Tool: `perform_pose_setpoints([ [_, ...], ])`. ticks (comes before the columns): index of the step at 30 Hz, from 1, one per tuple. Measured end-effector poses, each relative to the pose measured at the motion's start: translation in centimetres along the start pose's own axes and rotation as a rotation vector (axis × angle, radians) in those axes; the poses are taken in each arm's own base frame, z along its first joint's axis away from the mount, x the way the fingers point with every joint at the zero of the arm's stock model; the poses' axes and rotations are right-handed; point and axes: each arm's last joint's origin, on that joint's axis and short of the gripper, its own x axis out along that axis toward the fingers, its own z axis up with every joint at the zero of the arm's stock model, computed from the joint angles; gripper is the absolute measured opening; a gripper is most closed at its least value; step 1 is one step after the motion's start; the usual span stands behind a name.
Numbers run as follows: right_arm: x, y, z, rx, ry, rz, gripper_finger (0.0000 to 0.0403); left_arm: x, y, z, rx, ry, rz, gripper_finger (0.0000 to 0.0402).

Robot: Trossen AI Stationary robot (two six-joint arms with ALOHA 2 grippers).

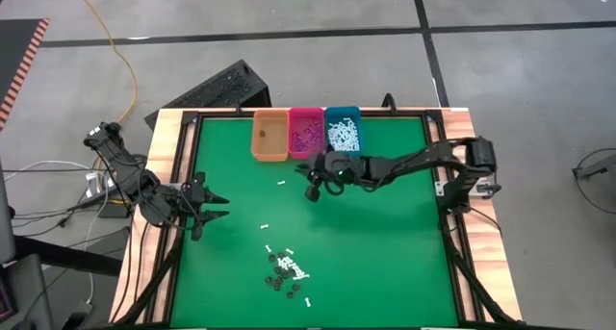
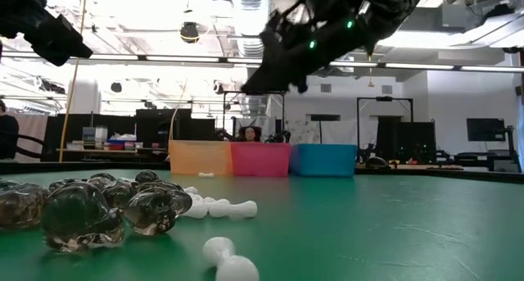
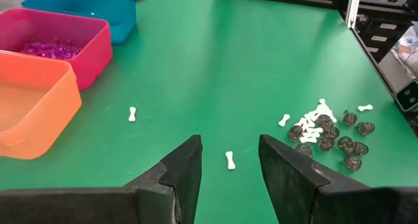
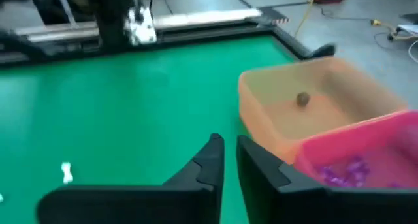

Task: Sort Halloween decoration
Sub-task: Put the white bone toy into the blue bin

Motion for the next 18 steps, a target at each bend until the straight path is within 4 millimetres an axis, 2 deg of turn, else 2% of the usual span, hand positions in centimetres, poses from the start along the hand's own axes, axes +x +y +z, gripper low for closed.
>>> perform_pose_setpoints([
  [6,3.2,1.1,-3.6,-0.007,0.043,0.064,0.0136,0.0,0.0,-0.1,0.004,0.004,0.002,0.0142],
  [10,6.0,1.7,-4.8,0.009,0.073,0.080,0.0181,0.0,0.0,-0.1,0.004,0.005,0.002,0.0142],
  [14,8.2,1.9,-5.0,-0.015,0.070,0.076,0.0199,0.0,0.0,-0.1,0.006,0.006,0.003,0.0142],
  [18,9.5,1.4,-5.4,-0.032,0.073,0.101,0.0198,0.0,0.1,-0.1,0.010,0.010,0.005,0.0142],
])
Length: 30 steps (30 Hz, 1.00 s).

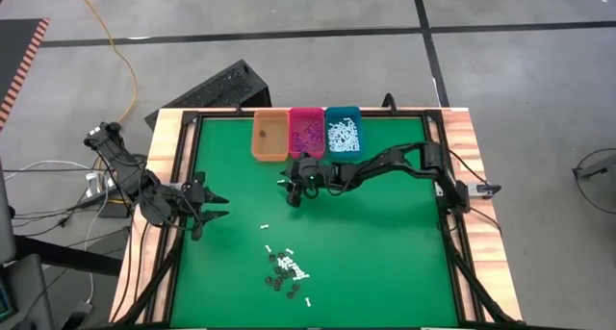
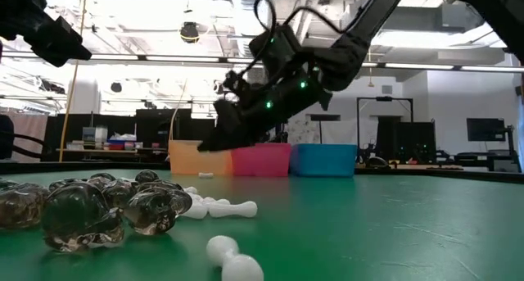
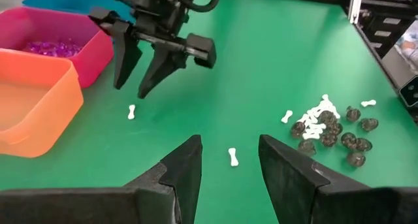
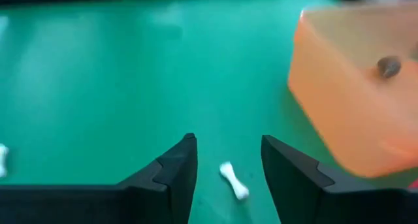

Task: Sort Halloween decoration
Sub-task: Put the white bone toy into the blue bin

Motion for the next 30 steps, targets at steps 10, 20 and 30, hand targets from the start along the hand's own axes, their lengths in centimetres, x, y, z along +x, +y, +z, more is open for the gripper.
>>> perform_pose_setpoints([
  [10,2.1,-1.7,-3.0,0.044,0.076,0.037,0.0196,0.0,0.1,-0.1,0.013,0.013,0.006,0.0142],
  [20,2.9,-1.5,-4.4,0.063,0.095,0.015,0.0140,0.0,0.1,-0.1,0.013,0.013,0.007,0.0142],
  [30,2.8,-0.9,-4.7,0.096,0.121,0.019,0.0017,0.0,0.1,-0.2,0.013,0.013,0.007,0.0142],
])
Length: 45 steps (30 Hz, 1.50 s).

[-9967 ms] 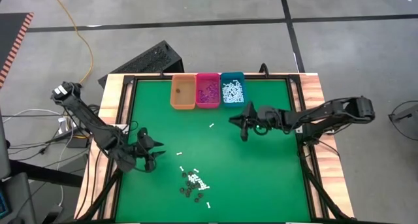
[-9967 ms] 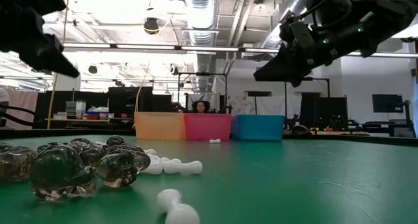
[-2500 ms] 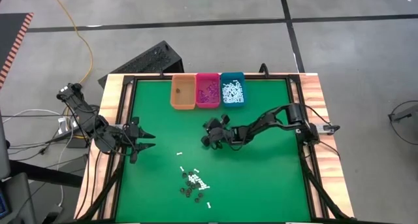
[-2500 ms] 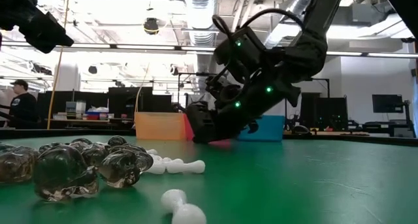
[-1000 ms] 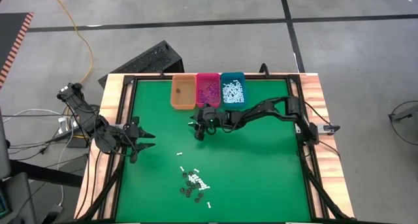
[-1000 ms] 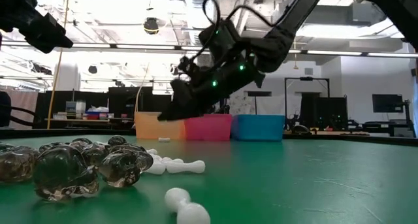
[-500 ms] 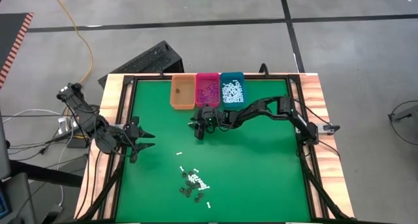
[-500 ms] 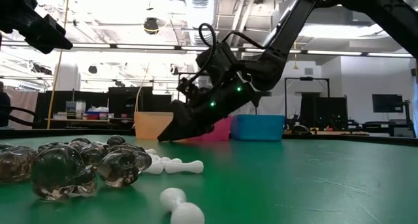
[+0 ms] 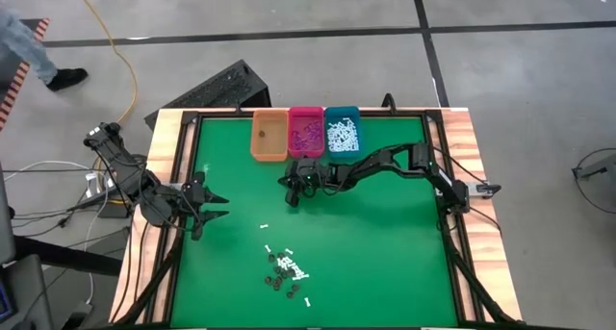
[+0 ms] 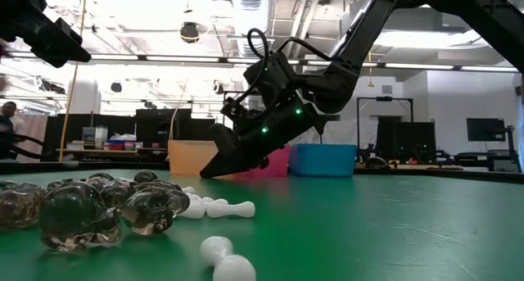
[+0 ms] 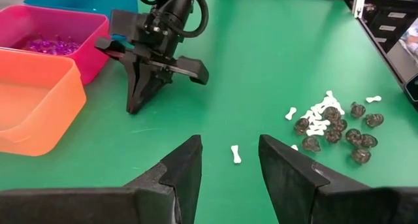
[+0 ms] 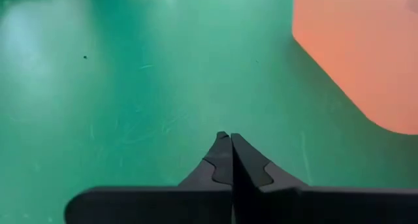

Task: Sort Halloween decoration
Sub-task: Put the white bone toy into the blue bin

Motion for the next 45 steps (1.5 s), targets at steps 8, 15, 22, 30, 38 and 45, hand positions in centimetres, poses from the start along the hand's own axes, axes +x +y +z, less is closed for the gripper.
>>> perform_pose_setpoints([
  [8,-0.7,0.6,1.1,0.047,-0.037,0.017,0.0017,0.0,0.0,0.0,0.000,0.000,0.000,0.0142],
  [15,-3.3,2.2,4.7,0.040,-0.142,0.073,0.0024,0.0,0.0,0.0,0.001,0.001,0.000,0.0142],
  [22,-6.9,4.0,8.5,-0.033,-0.263,0.116,0.0038,0.0,0.0,0.0,0.001,0.001,0.000,0.0142],
  [30,-12.3,6.0,12.1,-0.184,-0.313,0.133,0.0073,0.0,0.0,0.0,0.001,0.001,0.000,0.0142],
  [38,-12.2,6.3,16.6,-0.290,-0.042,-0.006,0.0098,0.0,0.0,-0.1,0.006,0.006,0.003,0.0142],
  [45,-10.3,3.4,21.0,-0.405,0.123,0.115,0.0102,0.0,0.1,-0.2,0.017,0.017,0.008,0.0142],
])
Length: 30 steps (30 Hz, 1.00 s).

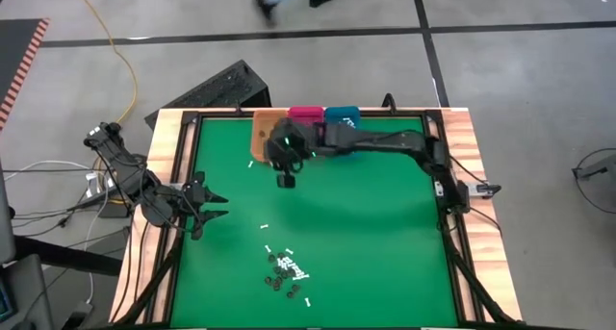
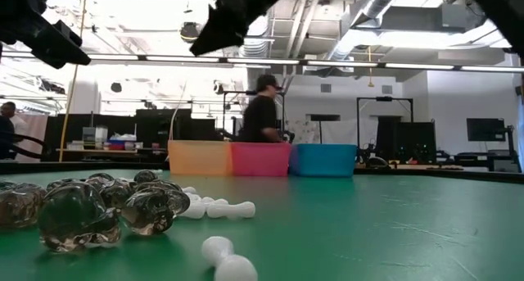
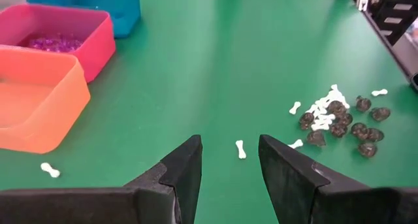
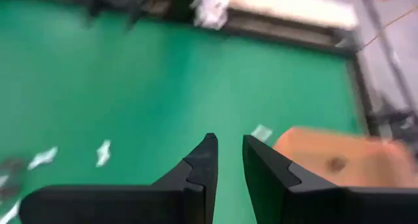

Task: Sort Halloween decoration
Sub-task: Put the white bone toy into the blue bin

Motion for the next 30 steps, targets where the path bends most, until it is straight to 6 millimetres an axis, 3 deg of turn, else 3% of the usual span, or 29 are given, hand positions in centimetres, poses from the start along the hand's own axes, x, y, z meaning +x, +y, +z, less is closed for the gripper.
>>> perform_pose_setpoints([
  [4,2.2,-2.6,0.3,0.030,0.021,-0.021,0.0103,0.0,0.0,0.0,0.000,0.000,-0.001,0.0142],
  [10,7.2,-3.3,-0.1,0.015,0.019,-0.018,0.0103,0.0,0.1,-0.2,0.015,0.015,0.007,0.0142],
  [16,12.3,-4.7,-2.7,0.135,-0.024,-0.095,0.0094,0.0,0.1,-0.2,0.018,0.018,0.009,0.0142],
  [23,15.3,-4.6,-4.2,0.205,-0.065,-0.127,0.0017,0.0,0.1,-0.2,0.020,0.019,0.010,0.0142],
  [30,15.6,-4.8,-4.4,0.251,-0.061,-0.221,0.0023,0.0,0.2,-0.4,0.031,0.030,0.017,0.0142],
])
